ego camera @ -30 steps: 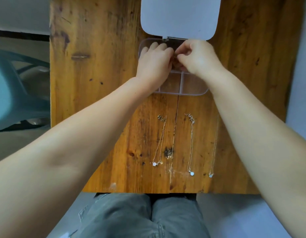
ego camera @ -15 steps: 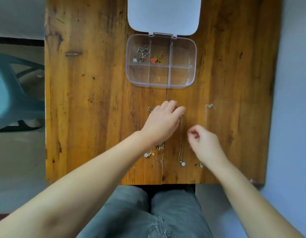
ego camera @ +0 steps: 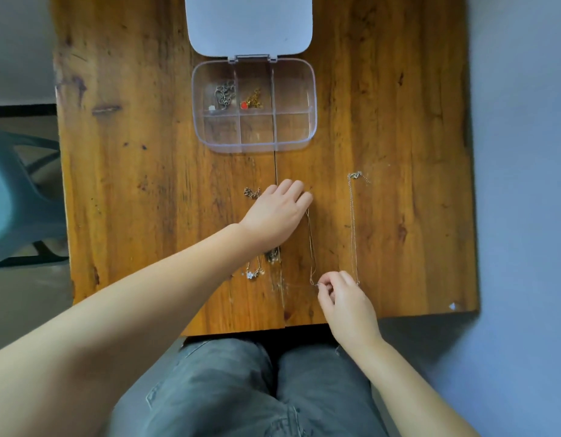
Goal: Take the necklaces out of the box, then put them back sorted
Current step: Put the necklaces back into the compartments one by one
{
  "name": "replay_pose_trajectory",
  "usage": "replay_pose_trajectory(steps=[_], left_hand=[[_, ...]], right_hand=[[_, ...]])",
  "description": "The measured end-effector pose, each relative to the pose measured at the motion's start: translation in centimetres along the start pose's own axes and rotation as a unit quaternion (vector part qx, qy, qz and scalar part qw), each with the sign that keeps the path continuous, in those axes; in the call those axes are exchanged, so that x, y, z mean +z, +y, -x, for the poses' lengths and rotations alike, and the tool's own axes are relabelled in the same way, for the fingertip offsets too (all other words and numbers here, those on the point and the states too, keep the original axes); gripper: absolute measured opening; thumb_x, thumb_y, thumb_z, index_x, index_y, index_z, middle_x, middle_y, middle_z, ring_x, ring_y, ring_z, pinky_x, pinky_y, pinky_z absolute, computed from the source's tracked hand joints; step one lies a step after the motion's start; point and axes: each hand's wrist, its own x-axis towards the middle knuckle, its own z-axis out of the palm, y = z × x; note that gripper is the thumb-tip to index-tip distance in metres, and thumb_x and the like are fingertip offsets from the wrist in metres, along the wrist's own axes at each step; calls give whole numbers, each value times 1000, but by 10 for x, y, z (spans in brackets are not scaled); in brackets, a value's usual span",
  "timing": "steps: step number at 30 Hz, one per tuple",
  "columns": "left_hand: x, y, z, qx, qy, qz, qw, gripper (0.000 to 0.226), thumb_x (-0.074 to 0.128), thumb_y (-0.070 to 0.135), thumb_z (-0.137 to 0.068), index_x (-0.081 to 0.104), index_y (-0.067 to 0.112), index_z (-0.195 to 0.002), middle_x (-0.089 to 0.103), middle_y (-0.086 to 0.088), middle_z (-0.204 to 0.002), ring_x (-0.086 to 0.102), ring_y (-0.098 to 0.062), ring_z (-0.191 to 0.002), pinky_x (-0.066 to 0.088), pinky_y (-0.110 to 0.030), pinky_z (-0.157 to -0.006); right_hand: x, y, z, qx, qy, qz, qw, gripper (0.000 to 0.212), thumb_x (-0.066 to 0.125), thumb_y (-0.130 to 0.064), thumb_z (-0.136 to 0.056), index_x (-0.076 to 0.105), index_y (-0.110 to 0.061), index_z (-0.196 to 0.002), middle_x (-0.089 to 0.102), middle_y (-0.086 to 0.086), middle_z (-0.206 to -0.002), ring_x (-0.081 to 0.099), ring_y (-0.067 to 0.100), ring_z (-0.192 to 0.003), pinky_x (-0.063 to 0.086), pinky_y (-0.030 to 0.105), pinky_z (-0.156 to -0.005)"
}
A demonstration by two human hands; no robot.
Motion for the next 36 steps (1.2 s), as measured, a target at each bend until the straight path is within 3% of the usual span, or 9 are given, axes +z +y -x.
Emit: replay_pose_trajectory(steps=[6, 12, 14, 16, 20, 24, 28, 32, 36], left_hand=[[-4, -8, -2, 7, 7, 47, 999, 21, 55, 14, -91, 54, 8, -111, 54, -12, -109, 49, -29, -97, 48, -41, -76], [-15, -5, 8, -15, -47, 155, 987, 35, 58, 31, -89, 54, 18, -121, 50, -4, -133, 40, -26, -122, 38, -44, -96], [-30, 0, 13, -42, -89, 304, 948, 21, 55, 30, -92, 61, 20, -108, 60, -3, -122, 47, -24, -117, 40, -46, -98], [-48, -1, 19, -94, -104, 436, 889, 18, 49, 27, -95, 65, 19, -92, 68, -5, -97, 59, -22, -92, 49, -43, -84], [-86, -31, 41, -193, -6, 551, 812, 24, 46, 20, -96, 66, 15, -84, 70, -2, -85, 65, -12, -82, 54, -28, -78], [-106, -70, 52, -266, 95, 562, 777, 21, 50, 14, -95, 69, 11, -89, 71, -5, -86, 68, -12, -81, 56, -22, -76], [-104, -90, 39, -338, 163, 432, 820, 18, 52, 19, -94, 69, 14, -94, 70, 2, -87, 64, -11, -83, 52, -26, -79], [-101, -99, 24, -323, 179, 319, 873, 15, 54, 12, -90, 68, 8, -93, 69, -7, -92, 58, -16, -84, 41, -23, -74], [-103, -104, 15, -343, 179, 325, 863, 21, 51, 7, -88, 67, 9, -103, 69, -7, -101, 61, -18, -92, 46, -24, -79]], right_hand=[[-60, -41, -18, 8, 16, -275, 961, 15, 49, -23, -94, 62, -31, -89, 65, -10, -89, 63, 1, -80, 50, 10, -70], [-112, -95, -43, -56, -3, -443, 895, 22, 47, -24, -93, 66, -36, -89, 70, -8, -107, 66, 13, -103, 56, 31, -85], [-122, -109, -51, -73, -22, -480, 874, 25, 45, -24, -91, 66, -36, -86, 72, 1, -106, 68, 19, -100, 55, 32, -83], [-133, -121, -61, -87, -22, -515, 853, 27, 43, -22, -92, 66, -34, -84, 74, 3, -99, 69, 18, -92, 53, 23, -73], [-152, -139, -88, -96, 31, -556, 825, 30, 43, -20, -94, 68, -31, -80, 71, -4, -78, 64, 10, -71, 50, 21, -62], [-145, -156, -110, -85, 84, -498, 859, 22, 46, -22, -92, 65, -29, -83, 68, -6, -76, 64, 10, -71, 52, 23, -66], [-111, -180, -129, -69, 74, -433, 895, 17, 45, -17, -96, 62, -19, -92, 69, -2, -82, 70, 13, -78, 57, 26, -70], [-74, -201, -159, -42, 37, -387, 920, 15, 45, -10, -98, 59, -11, -94, 69, 5, -85, 72, 11, -78, 60, 27, -71], [-51, -206, -184, -50, 51, -232, 970, 13, 51, -11, -94, 63, -11, -91, 70, 8, -89, 69, 18, -84, 58, 33, -75]])
